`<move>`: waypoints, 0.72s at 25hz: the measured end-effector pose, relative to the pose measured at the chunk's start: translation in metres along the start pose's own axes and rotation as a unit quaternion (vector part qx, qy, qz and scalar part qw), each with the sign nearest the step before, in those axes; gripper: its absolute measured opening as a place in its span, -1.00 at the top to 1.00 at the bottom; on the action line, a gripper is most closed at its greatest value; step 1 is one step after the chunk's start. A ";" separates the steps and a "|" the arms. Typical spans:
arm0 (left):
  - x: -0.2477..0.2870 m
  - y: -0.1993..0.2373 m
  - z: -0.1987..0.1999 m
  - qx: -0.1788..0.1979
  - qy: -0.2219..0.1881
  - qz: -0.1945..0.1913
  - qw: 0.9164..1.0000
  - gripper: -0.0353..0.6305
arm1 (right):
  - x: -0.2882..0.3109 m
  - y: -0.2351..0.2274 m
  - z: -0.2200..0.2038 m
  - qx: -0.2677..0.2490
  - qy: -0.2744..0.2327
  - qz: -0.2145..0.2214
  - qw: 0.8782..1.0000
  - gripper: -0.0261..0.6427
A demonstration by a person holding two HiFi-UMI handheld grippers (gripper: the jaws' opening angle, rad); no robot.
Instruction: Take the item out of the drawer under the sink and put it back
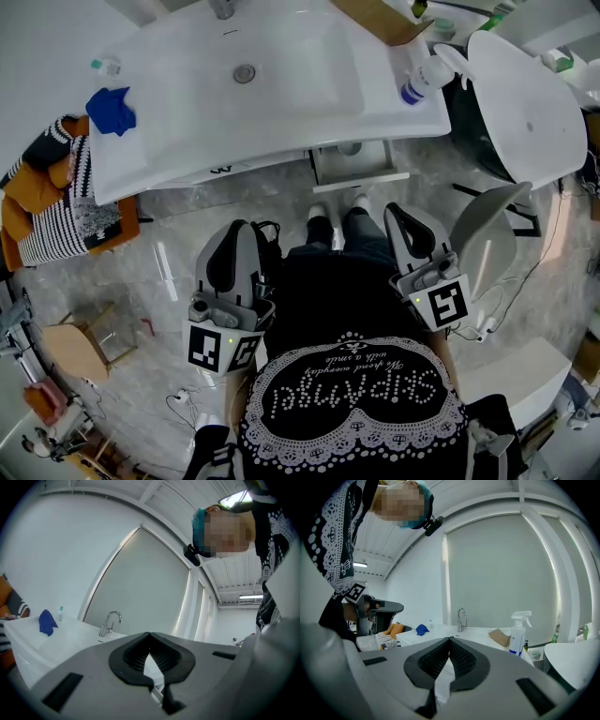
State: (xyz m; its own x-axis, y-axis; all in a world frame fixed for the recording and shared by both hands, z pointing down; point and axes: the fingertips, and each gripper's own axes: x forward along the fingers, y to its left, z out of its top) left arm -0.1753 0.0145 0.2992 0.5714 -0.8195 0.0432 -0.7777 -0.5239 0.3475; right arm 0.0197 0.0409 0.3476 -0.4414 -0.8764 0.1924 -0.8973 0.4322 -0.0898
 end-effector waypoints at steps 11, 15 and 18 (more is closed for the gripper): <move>-0.001 0.003 0.004 0.008 -0.002 0.001 1.000 0.88 | 0.002 0.003 -0.001 -0.001 0.006 0.003 1.000 0.87; -0.002 0.003 0.005 0.009 -0.005 0.003 1.000 0.88 | 0.001 0.003 -0.001 -0.002 0.006 0.004 1.000 0.87; -0.003 0.003 0.005 0.010 -0.005 0.003 1.000 0.88 | 0.000 0.003 -0.002 -0.002 0.007 0.003 1.000 0.87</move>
State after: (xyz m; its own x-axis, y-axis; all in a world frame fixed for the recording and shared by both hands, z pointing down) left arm -0.1806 0.0139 0.2955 0.5635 -0.8254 0.0354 -0.7867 -0.5230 0.3279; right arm 0.0168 0.0426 0.3497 -0.4475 -0.8705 0.2049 -0.8942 0.4392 -0.0871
